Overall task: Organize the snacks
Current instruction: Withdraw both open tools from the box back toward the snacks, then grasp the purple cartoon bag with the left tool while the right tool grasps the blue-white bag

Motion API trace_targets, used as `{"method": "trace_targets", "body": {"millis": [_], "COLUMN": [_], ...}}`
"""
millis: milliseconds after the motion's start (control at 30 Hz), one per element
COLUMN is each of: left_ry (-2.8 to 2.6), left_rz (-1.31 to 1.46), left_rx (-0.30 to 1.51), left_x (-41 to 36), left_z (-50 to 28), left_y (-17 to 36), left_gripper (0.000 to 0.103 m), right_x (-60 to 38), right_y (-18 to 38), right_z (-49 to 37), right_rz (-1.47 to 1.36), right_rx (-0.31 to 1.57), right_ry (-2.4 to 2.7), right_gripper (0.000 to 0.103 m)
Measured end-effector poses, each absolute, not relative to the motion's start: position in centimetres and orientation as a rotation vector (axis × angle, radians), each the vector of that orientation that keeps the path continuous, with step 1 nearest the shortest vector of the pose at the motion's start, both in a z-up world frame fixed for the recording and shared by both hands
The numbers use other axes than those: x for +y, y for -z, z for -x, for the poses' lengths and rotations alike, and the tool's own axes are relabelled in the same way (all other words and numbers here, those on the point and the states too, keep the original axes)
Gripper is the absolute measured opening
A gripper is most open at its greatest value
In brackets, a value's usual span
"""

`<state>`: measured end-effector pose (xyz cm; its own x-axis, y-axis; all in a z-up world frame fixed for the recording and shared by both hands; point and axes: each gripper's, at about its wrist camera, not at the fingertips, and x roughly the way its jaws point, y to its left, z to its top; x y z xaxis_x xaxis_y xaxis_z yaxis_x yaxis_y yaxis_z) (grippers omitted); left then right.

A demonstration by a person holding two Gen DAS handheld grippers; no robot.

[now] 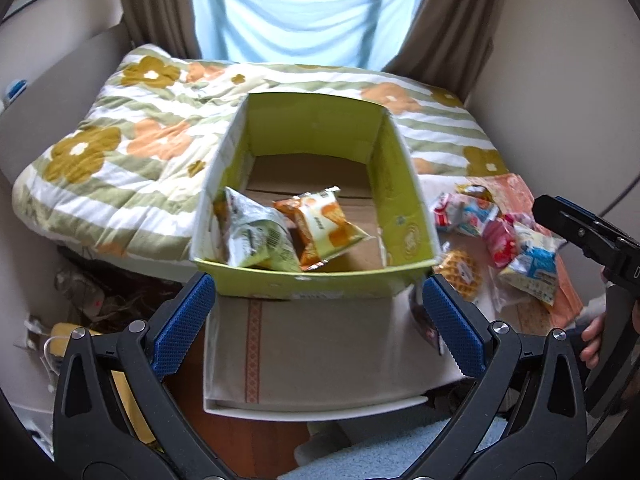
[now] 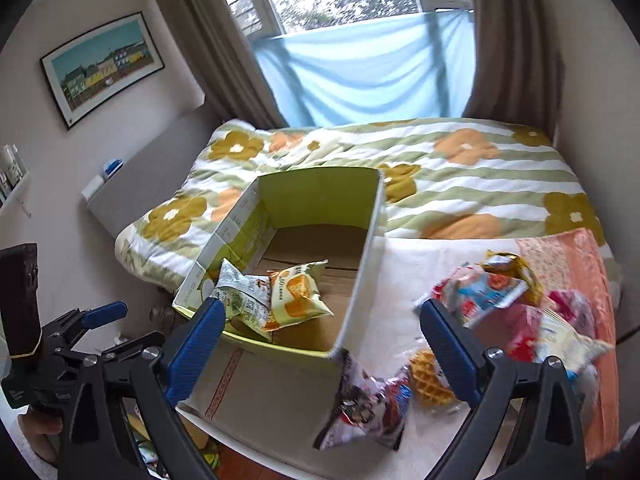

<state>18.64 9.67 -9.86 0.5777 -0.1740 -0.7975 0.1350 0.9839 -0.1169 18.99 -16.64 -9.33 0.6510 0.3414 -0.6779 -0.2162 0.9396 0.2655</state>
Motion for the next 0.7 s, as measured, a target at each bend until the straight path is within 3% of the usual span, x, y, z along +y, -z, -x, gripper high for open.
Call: {"method": "trace_targets", "body": {"millis": [433, 700], "left_ry": [0.32, 0.256], "left_rz": [0.059, 0.104], "left_rx": [1.006, 1.119], "left_x": [2.4, -2.6], "left_z": [-17.3, -18.9], "left_y": [13.0, 17.2], "left_gripper": [0.103, 0.103], "right_x": [-26.1, -31.5], "right_y": [8.5, 11.4], "right_z": [-12.5, -13.4], "right_rz": [-0.207, -0.193], "right_rx": [0.776, 0.836], "right_ry": [-0.127, -0.055], "right_gripper": [0.097, 0.097]}}
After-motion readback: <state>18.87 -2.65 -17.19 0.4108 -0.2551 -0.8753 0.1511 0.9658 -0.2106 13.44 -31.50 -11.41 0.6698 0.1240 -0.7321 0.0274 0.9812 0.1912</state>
